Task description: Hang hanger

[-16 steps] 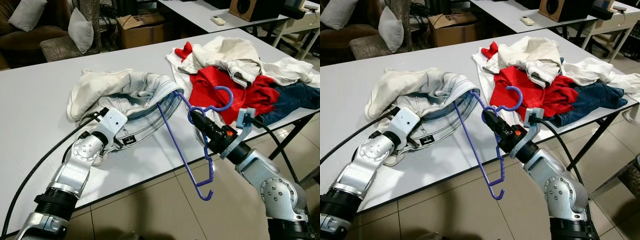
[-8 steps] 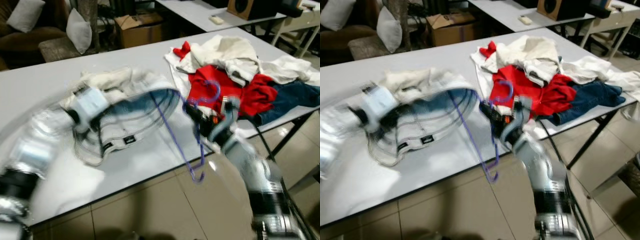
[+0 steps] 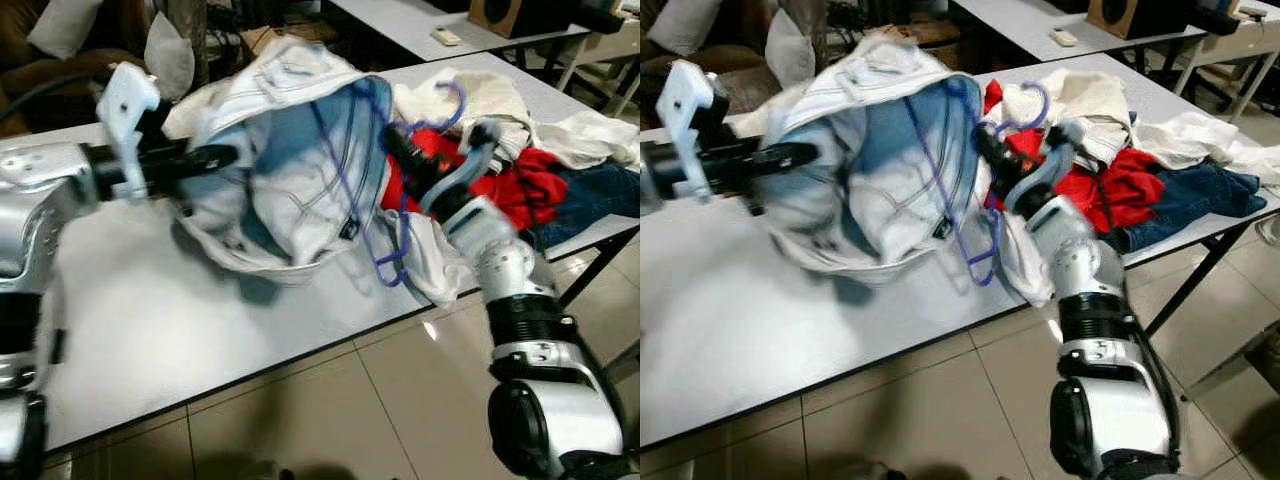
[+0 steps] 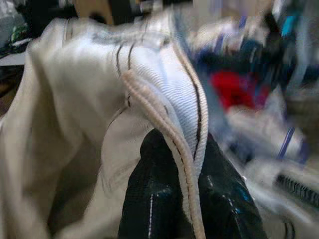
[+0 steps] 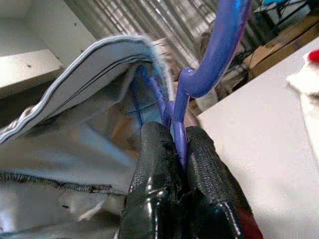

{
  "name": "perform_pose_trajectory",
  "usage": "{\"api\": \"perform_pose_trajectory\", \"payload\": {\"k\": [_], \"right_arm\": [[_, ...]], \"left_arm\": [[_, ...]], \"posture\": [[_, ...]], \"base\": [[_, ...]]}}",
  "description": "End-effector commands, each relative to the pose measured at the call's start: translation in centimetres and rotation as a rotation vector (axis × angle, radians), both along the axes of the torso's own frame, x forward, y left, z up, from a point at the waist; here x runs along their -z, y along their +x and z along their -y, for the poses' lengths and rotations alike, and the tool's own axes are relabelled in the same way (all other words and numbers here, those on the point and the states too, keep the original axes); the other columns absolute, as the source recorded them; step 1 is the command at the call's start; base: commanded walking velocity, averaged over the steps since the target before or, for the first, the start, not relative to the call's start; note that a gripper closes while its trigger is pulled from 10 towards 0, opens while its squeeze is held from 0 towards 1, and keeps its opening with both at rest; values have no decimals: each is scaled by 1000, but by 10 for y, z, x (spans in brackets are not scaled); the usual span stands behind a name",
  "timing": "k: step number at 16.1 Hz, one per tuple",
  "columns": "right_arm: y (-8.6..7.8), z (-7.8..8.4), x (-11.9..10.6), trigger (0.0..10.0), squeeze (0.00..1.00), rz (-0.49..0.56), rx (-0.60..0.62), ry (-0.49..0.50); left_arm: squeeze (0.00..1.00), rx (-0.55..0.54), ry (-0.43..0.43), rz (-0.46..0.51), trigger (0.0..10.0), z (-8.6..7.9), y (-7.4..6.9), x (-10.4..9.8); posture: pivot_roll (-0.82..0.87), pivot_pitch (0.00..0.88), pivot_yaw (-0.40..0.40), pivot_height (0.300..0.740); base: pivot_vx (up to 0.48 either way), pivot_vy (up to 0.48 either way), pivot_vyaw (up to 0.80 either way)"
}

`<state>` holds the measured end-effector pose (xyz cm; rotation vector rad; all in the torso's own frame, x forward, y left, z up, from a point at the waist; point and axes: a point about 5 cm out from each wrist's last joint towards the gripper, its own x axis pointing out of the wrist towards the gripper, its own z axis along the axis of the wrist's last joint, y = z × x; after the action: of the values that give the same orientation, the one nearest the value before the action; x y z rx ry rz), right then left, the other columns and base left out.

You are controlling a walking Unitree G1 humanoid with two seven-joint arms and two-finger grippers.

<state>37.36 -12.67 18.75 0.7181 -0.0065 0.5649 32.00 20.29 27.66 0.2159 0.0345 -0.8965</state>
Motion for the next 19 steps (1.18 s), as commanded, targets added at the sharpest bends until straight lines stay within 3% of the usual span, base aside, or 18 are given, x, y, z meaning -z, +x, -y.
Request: {"api": "perform_pose_trajectory", "payload": {"k": [1,2,4,5,6,8,10,11,13,14,15,16,18,19], "right_arm": [[1,-5,-10,10000,0,20,-18,82],[2,-11,-9,10000,0,4,-43,138],[1,-28,-8,10000,0,-45,-106,271],[-1,-37,-6,10000,0,-111,-154,391],[-5,-42,4,10000,0,-174,-180,347],[-9,-42,11,10000,0,-174,-193,223],[-21,-33,27,10000,0,-174,-220,-33],[-27,-20,25,10000,0,-178,-218,-35],[-32,-10,19,10000,0,-172,-222,2],[-32,-6,14,10000,0,-170,-222,50],[-31,-3,5,10000,0,-168,-222,174],[-30,-3,3,10000,0,-168,-222,218],[-23,-7,4,10000,0,-209,-191,353],[-17,-10,12,10000,0,-249,-139,348]], "left_arm": [[0,0,-70,34,0,9,0,-17],[0,-17,-100,7,392,15,4,-17],[0,-65,56,-16,0,20,10,4],[0,-95,206,20,0,19,14,23],[0,-126,376,104,0,17,17,33],[0,-160,460,147,0,12,20,35],[0,-251,558,229,0,2,26,31],[0,-243,578,278,0,3,26,26],[0,-191,618,315,0,6,24,27],[0,-127,646,316,0,11,20,32],[0,-23,639,270,0,21,13,45],[0,5,635,261,0,25,11,48],[0,95,548,195,0,39,2,55],[0,157,464,152,0,48,-5,54]], "posture": [[-2,0,43,740],[-6,0,50,740],[-13,0,61,740],[-16,0,65,740],[-17,0,65,740],[-17,0,62,740],[-20,0,57,740],[-21,0,53,740],[-24,1,53,740],[-28,2,53,740],[-28,3,52,740],[-26,3,47,740],[-21,3,42,740],[-18,3,41,740]], "base": [[0,0,0],[0,0,0],[0,0,0],[0,0,0],[0,0,0],[0,0,0],[0,0,0],[0,0,0],[0,0,0],[0,0,0],[0,0,0],[0,0,0],[0,0,0],[0,0,0]]}}
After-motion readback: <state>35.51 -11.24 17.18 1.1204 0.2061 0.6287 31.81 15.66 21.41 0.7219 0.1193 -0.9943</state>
